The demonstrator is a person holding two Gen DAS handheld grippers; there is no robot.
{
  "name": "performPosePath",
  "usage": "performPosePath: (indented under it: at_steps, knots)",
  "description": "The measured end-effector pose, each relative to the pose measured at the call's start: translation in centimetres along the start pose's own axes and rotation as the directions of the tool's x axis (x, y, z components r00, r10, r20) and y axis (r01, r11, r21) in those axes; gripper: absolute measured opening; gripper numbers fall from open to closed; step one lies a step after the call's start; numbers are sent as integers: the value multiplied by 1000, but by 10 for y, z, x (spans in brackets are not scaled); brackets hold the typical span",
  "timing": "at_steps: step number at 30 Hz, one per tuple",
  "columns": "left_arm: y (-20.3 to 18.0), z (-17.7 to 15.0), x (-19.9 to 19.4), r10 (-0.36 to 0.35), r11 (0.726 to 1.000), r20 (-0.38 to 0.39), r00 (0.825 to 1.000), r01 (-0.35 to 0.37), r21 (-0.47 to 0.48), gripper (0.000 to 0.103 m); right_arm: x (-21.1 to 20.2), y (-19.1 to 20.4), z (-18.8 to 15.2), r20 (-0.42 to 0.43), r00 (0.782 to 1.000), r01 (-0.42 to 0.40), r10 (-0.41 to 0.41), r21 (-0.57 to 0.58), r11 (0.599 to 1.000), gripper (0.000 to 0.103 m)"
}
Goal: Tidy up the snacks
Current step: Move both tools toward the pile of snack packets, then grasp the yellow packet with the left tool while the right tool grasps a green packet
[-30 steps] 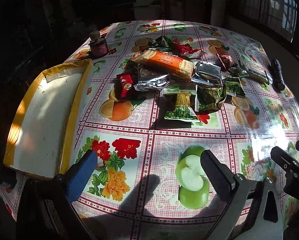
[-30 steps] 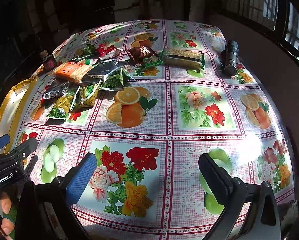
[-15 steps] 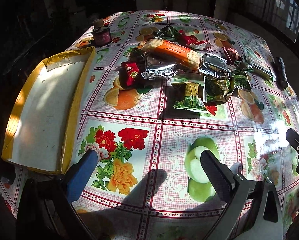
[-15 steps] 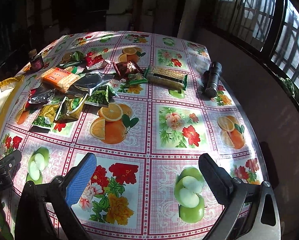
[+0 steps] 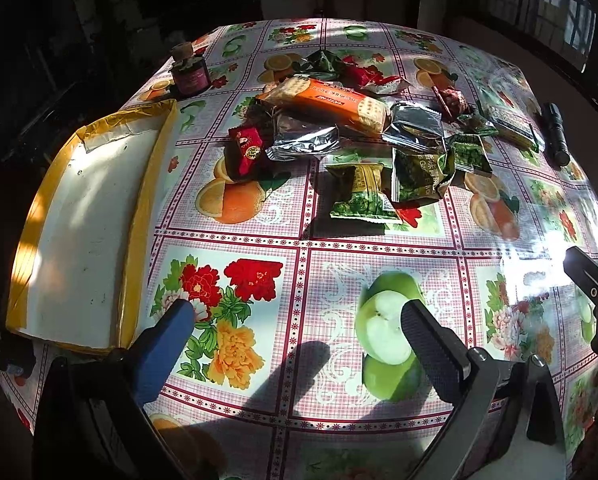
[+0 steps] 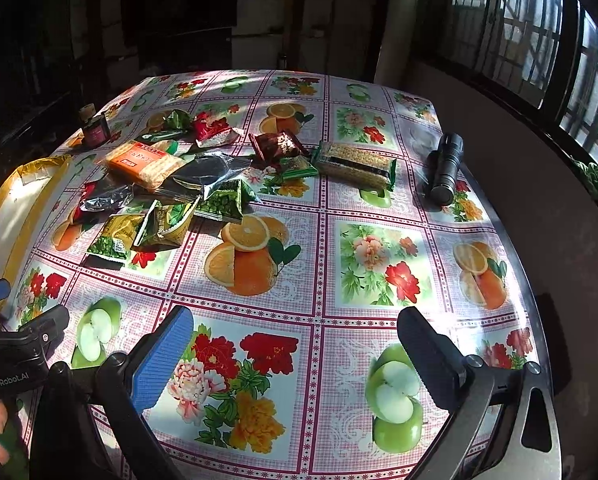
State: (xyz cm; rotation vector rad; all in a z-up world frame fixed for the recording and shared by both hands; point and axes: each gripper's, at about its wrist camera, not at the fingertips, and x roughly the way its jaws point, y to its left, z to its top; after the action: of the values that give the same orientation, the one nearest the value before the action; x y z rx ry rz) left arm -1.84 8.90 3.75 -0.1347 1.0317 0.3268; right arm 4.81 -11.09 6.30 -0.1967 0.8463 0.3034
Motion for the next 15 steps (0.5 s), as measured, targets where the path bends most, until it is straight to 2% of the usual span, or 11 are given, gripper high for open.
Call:
performPosePath:
  at_steps: [8, 15]
  knots:
    - [7, 14, 10, -6, 1000, -33, 999, 5, -22, 103, 6, 1, 5, 21, 995, -99, 99, -5, 995, 102]
    - [1, 28, 8, -14, 1000, -26, 1000, 14, -12, 103, 14, 4, 14, 19, 992, -127, 128, -7, 992, 102]
